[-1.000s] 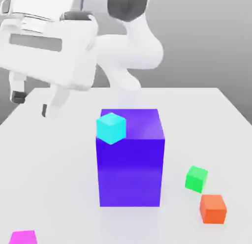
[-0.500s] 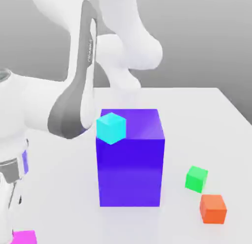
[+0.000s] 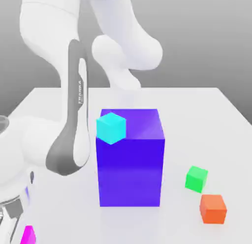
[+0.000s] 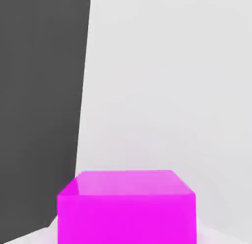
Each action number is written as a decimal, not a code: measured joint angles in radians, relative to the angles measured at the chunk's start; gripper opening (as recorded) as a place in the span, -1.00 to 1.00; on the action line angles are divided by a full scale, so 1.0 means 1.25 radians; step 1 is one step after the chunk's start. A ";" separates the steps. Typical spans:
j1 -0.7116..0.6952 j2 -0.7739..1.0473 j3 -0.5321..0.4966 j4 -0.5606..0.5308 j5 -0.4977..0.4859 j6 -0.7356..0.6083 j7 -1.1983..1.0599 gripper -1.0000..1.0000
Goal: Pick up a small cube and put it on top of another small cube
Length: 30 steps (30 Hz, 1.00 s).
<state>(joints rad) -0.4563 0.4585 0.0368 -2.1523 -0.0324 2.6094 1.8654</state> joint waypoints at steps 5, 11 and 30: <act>0.025 0.003 0.026 0.044 -0.015 -0.087 -0.034 -1.00; 0.126 -0.101 0.132 -0.041 0.051 -0.115 0.057 -1.00; 0.429 -0.495 0.424 -0.502 0.237 0.020 0.582 -1.00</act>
<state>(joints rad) 0.0803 -0.1597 0.5668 -2.7799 0.2643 2.6345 2.5928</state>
